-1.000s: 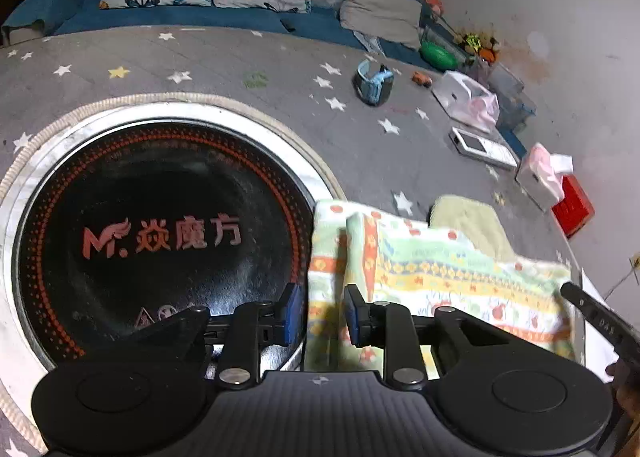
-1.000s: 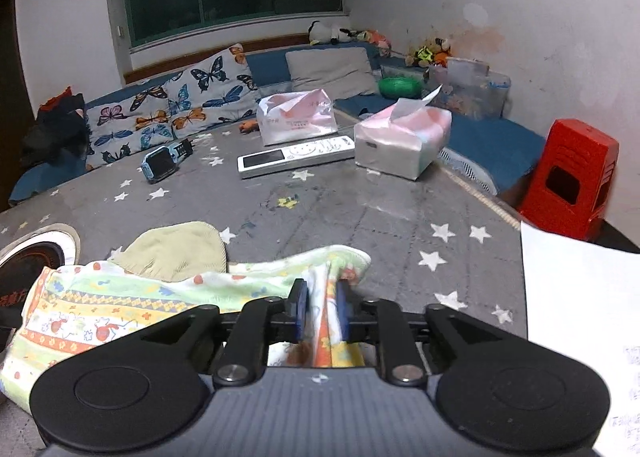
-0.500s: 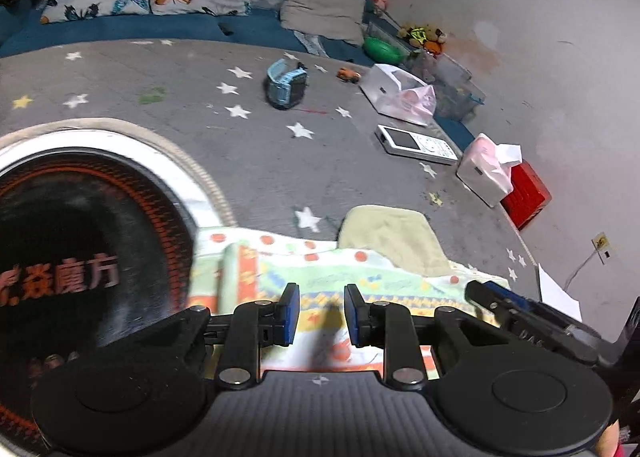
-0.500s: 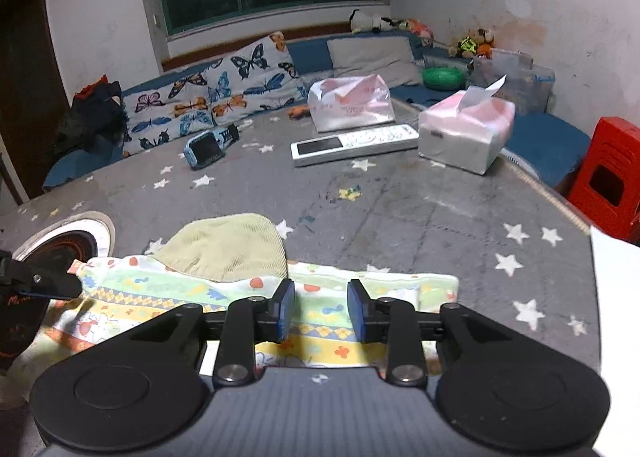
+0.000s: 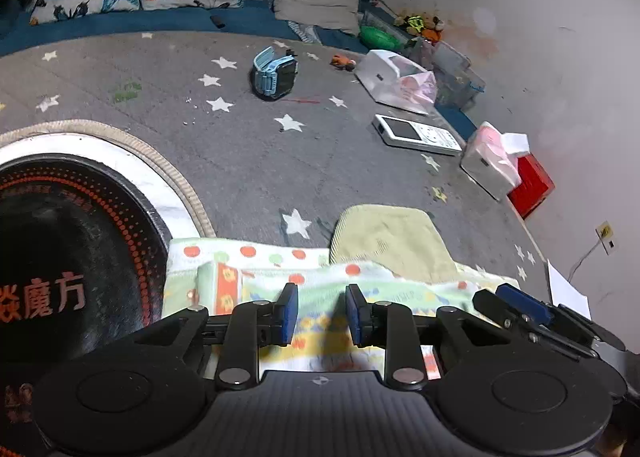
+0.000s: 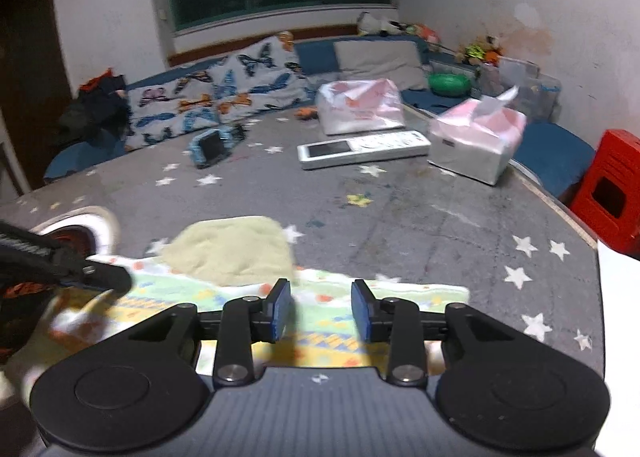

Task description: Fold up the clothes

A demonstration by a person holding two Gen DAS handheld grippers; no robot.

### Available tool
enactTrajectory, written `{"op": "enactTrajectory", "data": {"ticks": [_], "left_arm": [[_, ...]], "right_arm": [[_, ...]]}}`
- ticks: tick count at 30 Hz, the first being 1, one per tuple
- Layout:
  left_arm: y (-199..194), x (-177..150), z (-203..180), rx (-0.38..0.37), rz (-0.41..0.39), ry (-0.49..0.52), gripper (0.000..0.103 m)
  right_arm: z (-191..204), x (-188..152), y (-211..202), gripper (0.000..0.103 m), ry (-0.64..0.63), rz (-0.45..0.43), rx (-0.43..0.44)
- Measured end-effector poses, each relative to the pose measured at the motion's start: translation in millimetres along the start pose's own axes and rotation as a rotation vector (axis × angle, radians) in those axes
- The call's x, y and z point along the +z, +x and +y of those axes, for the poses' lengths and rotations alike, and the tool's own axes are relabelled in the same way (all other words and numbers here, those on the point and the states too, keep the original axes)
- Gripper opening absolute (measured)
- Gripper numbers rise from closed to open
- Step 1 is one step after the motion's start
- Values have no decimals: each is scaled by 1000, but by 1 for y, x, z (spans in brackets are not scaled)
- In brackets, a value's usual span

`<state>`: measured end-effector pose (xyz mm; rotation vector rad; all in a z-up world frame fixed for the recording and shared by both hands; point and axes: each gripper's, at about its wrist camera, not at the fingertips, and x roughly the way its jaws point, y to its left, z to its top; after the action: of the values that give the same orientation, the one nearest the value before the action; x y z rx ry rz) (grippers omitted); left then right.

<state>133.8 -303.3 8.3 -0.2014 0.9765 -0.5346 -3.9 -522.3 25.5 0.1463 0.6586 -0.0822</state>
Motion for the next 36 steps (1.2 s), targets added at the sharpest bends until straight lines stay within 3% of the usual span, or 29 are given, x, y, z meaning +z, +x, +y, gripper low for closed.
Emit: {"op": "enactTrajectory", "data": {"ticks": [7, 11, 19, 29, 36], "left_arm": [[-35, -27, -12, -34, -11, 86, 28], [-51, -46, -14, -27, 0, 122, 28], [-59, -71, -2, 35, 22, 115, 28], [-78, -81, 12, 40, -4, 59, 30], [-98, -91, 5, 77, -50, 88, 53]], "right_arm": [[37, -20, -32, 46, -103, 6, 116], [55, -32, -44, 49, -161, 2, 134], [74, -49, -56, 50, -212, 1, 142], [103, -61, -56, 50, -258, -1, 158], [105, -65, -70, 58, -240, -18, 138]]}}
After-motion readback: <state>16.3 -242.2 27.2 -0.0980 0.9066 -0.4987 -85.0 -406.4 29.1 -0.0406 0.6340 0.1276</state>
